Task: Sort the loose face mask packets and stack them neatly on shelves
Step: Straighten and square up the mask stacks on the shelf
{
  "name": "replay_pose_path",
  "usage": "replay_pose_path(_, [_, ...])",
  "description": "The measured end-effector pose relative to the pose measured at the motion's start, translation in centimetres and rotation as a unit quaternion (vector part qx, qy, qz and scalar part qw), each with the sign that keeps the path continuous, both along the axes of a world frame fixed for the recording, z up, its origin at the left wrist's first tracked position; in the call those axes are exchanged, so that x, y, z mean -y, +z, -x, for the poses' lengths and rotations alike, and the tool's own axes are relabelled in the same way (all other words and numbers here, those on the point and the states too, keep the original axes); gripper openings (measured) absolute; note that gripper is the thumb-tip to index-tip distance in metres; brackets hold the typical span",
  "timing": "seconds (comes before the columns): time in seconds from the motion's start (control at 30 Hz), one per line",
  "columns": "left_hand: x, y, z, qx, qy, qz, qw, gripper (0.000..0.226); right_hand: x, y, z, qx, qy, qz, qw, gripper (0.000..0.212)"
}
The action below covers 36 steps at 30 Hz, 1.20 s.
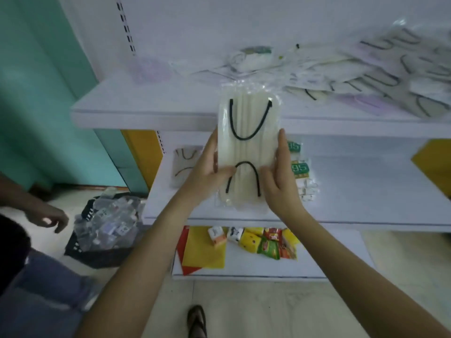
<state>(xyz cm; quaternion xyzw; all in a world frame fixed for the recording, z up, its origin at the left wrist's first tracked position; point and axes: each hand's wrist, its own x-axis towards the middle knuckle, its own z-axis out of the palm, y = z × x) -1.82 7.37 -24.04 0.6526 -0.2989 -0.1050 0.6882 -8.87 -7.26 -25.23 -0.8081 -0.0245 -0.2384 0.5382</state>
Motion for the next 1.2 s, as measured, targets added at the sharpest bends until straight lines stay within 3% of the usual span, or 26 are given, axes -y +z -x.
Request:
replay_pose_path(0.2, [5.2, -9.9, 5.6, -0.234, 0.08, -0.106, 0.963, 0.046, 3.5, -10.4, 8.4, -0.209, -0.027, -0.135, 0.968, 0.061])
replay_pose_path(0.3, [7.8, -12.9, 6.5, -0.289, 0.092, -0.177, 0.936, 0.036, 5.2, -12.5, 9.1, -0.271, -0.066, -0.191, 0.941, 0.053])
replay_pose_path(0.5, [10.7, -16.0, 3.4, -0.366, 0.005, -0.306, 0.879, 0.035, 9.2, -14.7, 4.9, -0.345, -0.125, -0.251, 0.896, 0.051])
replay_pose_path(0.7, [13.3, -18.1, -4.1, -0.309, 0.1, -0.286, 0.902, 0.042, 11.2, -16.2, -1.8, -0.368, -0.106, -0.276, 0.882, 0.056])
replay_pose_path(0.9, [16.2, -21.1, -14.8, -0.225, 0.16, -0.298, 0.914, 0.036, 12.0, -18.6, -10.9, -0.367, -0.077, -0.198, 0.906, 0.052])
replay_pose_path(1.07, [18.3, -23.4, -19.5, -0.122, 0.149, -0.36, 0.913, 0.013, 12.5, -22.6, -15.9, -0.345, -0.137, -0.376, 0.849, 0.043])
replay_pose_path(1.2, [17.9, -25.7, -19.7, -0.015, 0.126, -0.469, 0.874, 0.027, 12.7, -23.9, -17.5, -0.36, -0.159, -0.396, 0.829, 0.034])
